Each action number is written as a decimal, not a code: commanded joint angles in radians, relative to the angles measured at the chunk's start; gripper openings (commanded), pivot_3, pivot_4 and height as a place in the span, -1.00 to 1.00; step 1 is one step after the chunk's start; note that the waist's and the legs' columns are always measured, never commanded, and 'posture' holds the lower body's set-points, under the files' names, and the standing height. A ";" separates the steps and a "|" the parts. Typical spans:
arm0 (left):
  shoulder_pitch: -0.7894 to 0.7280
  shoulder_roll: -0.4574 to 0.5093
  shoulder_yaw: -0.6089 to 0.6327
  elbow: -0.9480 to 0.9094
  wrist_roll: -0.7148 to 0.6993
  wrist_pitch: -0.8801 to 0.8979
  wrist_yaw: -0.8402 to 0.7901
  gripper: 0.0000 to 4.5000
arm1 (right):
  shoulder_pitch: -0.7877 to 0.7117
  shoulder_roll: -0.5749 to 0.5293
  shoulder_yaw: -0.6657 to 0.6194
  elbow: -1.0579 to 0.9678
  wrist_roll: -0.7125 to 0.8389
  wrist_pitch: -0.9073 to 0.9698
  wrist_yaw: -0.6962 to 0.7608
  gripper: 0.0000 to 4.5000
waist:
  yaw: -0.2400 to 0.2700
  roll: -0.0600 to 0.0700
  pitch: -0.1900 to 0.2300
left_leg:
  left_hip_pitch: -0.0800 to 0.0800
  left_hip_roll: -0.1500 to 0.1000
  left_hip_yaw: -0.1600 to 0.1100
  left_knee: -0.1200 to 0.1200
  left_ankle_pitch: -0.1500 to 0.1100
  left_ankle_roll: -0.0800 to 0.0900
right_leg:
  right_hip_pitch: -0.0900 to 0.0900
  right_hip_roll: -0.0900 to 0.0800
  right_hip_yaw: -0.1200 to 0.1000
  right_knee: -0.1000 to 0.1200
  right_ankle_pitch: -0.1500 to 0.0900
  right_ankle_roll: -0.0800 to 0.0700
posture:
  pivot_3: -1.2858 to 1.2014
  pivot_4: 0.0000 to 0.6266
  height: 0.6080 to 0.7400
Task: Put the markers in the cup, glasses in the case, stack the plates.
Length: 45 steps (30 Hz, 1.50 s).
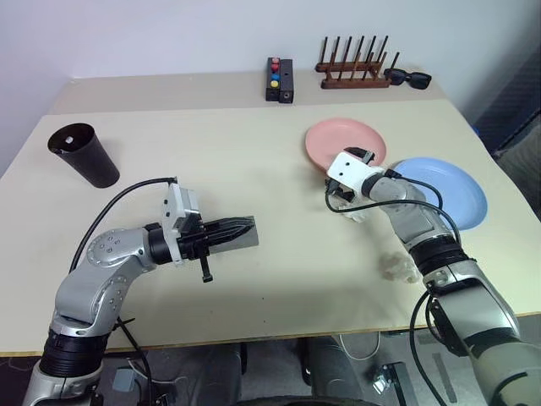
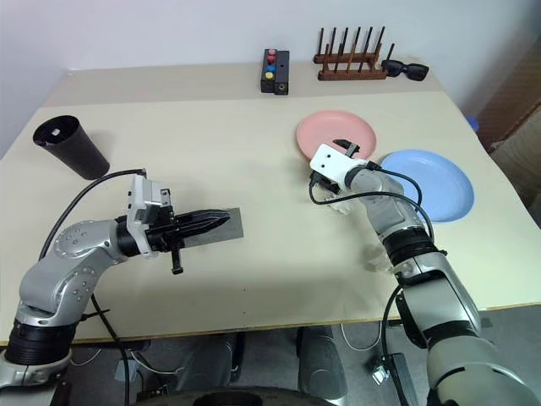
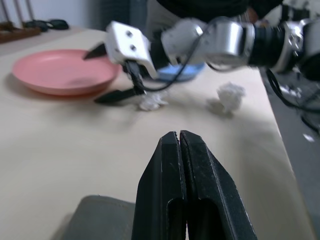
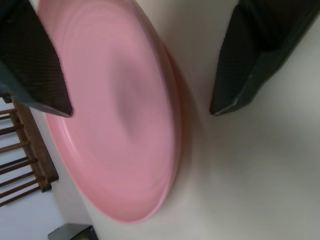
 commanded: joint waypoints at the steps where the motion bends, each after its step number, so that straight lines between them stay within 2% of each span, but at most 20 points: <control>1: 0.022 -0.003 0.029 -0.035 -0.016 -0.012 0.038 -1.00 | -0.029 -0.001 0.004 0.050 -0.024 -0.055 -0.019 0.21 | -0.003 0.000 0.000 | 0.000 0.000 0.000 0.000 0.000 0.000 | 0.000 0.000 0.000 0.000 0.000 0.000 | 0.03 -0.52 0.98; 4: 0.037 -0.009 0.035 -0.042 -0.026 -0.017 0.061 -1.00 | -0.030 0.001 0.003 0.068 -0.032 -0.077 -0.019 -0.45 | -0.004 0.000 0.000 | 0.000 0.000 0.000 0.000 0.000 0.000 | 0.000 0.000 0.000 0.000 0.000 0.000 | 0.03 -0.52 0.98; 5: 0.041 -0.016 0.039 -0.042 -0.027 -0.023 0.073 -1.00 | -0.027 -0.001 0.005 0.068 -0.039 -0.086 -0.020 -0.72 | -0.006 0.000 0.000 | 0.000 0.000 0.000 0.000 0.000 0.000 | 0.000 0.000 0.000 0.000 0.000 0.000 | 0.03 -0.52 0.98; 6: 0.042 -0.025 0.042 -0.039 -0.027 -0.031 0.087 -1.00 | -0.023 -0.003 0.009 0.068 -0.047 -0.094 -0.022 -0.90 | -0.009 0.000 0.000 | 0.000 0.000 0.000 0.000 0.000 0.000 | 0.000 0.000 0.000 0.000 0.000 0.000 | 0.03 -0.52 0.98; 7: 0.041 -0.036 0.042 -0.034 -0.028 -0.031 0.101 -1.00 | -0.018 -0.005 0.011 0.064 -0.053 -0.103 -0.025 -0.97 | -0.010 0.000 0.000 | 0.000 0.000 0.000 0.000 0.000 0.000 | 0.000 0.000 0.000 0.000 0.000 0.000 | 0.03 -0.52 0.98; 14: 0.028 -0.092 0.023 -0.030 -0.017 -0.047 0.164 -1.00 | 0.017 -0.049 0.015 -0.028 -0.115 -0.182 -0.064 -0.97 | -0.018 0.000 0.000 | 0.000 0.000 0.000 0.000 0.000 0.000 | 0.000 0.000 0.000 0.000 0.001 0.001 | 0.03 -0.52 0.98; 18: 0.007 -0.115 0.014 -0.015 -0.008 -0.059 0.188 -1.00 | 0.085 -0.155 -0.042 -0.243 -0.124 -0.162 -0.021 -0.97 | -0.012 0.001 0.000 | -0.001 0.000 0.000 0.000 0.000 0.000 | 0.000 0.000 0.000 -0.001 0.001 0.001 | 0.03 -0.52 0.98; 23: -0.018 -0.124 -0.015 0.017 -0.007 -0.063 0.171 -1.00 | 0.227 -0.260 -0.187 -0.520 0.004 -0.017 0.129 -0.97 | -0.008 0.001 0.000 | 0.000 -0.001 0.000 0.000 0.000 0.000 | 0.001 0.000 0.000 -0.001 0.001 0.001 | 0.03 -0.52 0.98; 26: -0.067 -0.137 -0.057 0.067 -0.006 -0.071 0.132 -1.00 | 0.397 -0.364 -0.339 -0.665 0.107 0.086 0.240 -0.97 | 0.013 0.000 0.000 | 0.000 -0.001 0.000 0.000 0.000 0.000 | 0.002 0.000 0.000 -0.001 -0.001 0.000 | 0.03 -0.52 0.98; 33: -0.133 -0.166 -0.111 0.148 0.016 -0.102 0.081 -1.00 | 0.679 -0.459 -0.495 -0.808 0.184 0.195 0.341 -0.97 | 0.007 0.002 0.000 | 0.001 -0.001 0.001 0.002 0.000 0.001 | 0.005 -0.001 0.001 -0.003 -0.001 -0.001 | 0.03 -0.52 0.98; 39: -0.143 -0.186 -0.124 0.168 0.021 -0.111 0.066 -1.00 | 0.755 -0.466 -0.526 -0.820 0.203 0.240 0.355 -0.97 | 0.008 0.002 0.000 | 0.002 -0.001 0.001 0.002 -0.001 0.001 | 0.005 -0.001 0.001 -0.003 -0.001 -0.001 | 0.03 -0.52 0.98; 42: -0.147 -0.198 -0.125 0.171 0.026 -0.114 0.071 -1.00 | 0.740 -0.457 -0.524 -0.806 0.210 0.234 0.340 -0.52 | 0.013 0.002 0.000 | 0.001 -0.001 0.001 0.002 -0.001 0.001 | 0.005 -0.001 0.001 -0.003 -0.001 -0.001 | 0.03 -0.52 0.98; 45: -0.144 -0.200 -0.123 0.170 0.025 -0.112 0.074 -1.00 | 0.727 -0.466 -0.529 -0.818 0.222 0.220 0.343 0.13 | 0.013 0.002 0.000 | 0.001 -0.001 0.001 0.002 -0.001 0.001 | 0.005 -0.001 0.001 -0.003 -0.001 -0.001 | 0.03 -0.52 0.98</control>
